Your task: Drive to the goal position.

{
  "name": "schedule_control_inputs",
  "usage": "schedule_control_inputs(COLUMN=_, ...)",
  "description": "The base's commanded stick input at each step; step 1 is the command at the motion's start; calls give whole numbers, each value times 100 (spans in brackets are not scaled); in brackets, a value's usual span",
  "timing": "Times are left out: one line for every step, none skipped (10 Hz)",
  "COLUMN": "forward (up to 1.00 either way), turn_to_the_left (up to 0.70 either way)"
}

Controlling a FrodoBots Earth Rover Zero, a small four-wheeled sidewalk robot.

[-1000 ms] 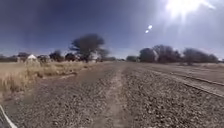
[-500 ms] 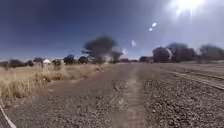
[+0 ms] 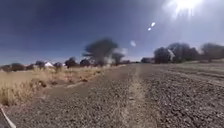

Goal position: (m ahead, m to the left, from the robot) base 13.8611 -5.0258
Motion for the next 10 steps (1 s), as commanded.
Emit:
schedule_control_inputs(forward=70, turn_to_the_left=0)
schedule_control_inputs(forward=70, turn_to_the_left=0)
schedule_control_inputs(forward=70, turn_to_the_left=0)
schedule_control_inputs(forward=70, turn_to_the_left=0)
schedule_control_inputs(forward=70, turn_to_the_left=0)
schedule_control_inputs(forward=70, turn_to_the_left=0)
schedule_control_inputs(forward=70, turn_to_the_left=-11)
schedule_control_inputs(forward=70, turn_to_the_left=-26)
schedule_control_inputs(forward=70, turn_to_the_left=-29)
schedule_control_inputs(forward=70, turn_to_the_left=-14)
